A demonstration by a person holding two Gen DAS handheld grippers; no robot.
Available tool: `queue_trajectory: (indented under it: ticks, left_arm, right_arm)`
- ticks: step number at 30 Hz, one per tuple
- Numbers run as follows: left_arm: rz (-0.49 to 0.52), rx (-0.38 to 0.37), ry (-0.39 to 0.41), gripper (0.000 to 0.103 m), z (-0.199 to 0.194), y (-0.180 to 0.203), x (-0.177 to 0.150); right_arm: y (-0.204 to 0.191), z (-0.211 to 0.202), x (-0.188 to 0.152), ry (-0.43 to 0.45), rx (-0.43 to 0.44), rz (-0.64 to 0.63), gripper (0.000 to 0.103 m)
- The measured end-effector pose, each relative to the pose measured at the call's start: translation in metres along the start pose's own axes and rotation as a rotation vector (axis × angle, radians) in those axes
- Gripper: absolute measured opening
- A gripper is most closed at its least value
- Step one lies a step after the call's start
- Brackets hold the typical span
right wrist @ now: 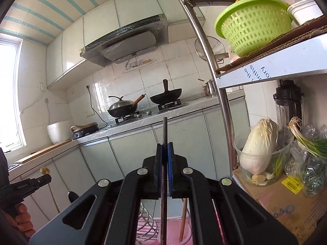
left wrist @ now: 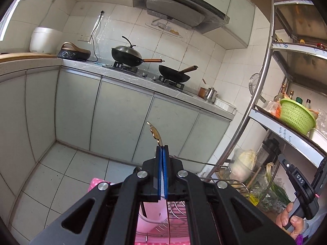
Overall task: Organize utensils
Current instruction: 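Lift the gold spoon and dark chopstick and carry them toward the pink cup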
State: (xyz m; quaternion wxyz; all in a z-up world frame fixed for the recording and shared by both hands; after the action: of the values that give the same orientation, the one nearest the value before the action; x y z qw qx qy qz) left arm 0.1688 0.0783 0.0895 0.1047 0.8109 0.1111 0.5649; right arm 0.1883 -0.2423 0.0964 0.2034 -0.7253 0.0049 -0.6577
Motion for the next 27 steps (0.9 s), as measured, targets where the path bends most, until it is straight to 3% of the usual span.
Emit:
queue_trajectory:
  ticks: [7,16,27]
  left_arm:
    - [0.023,0.032,0.068,0.001,0.013,0.003,0.005]
    - [0.018,0.047,0.153,0.001,0.023,0.004,0.011]
    - [0.051,0.061,0.13,0.001,0.038,-0.001,-0.038]
  right_arm:
    - [0.006,0.023,-0.019,-0.022,-0.022,-0.031,0.005]
    - [0.007,0.025,-0.024,0.018,-0.029,-0.047,0.005]
    - [0.009,0.027,-0.028,0.04,-0.027,-0.05,0.005]
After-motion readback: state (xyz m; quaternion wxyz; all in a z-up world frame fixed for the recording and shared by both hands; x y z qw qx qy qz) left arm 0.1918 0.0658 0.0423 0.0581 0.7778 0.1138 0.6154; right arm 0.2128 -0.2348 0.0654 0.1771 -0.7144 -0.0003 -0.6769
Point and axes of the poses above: each gripper's, at about its wrist camera, not at the fingertips, and z roughly the way its jaws point, y to its right, x to its top, the point moved 6 cm from there along z, roughly the way its jaws point, and after that the axes turned 7 degrees about x, right-handed, at the moved point
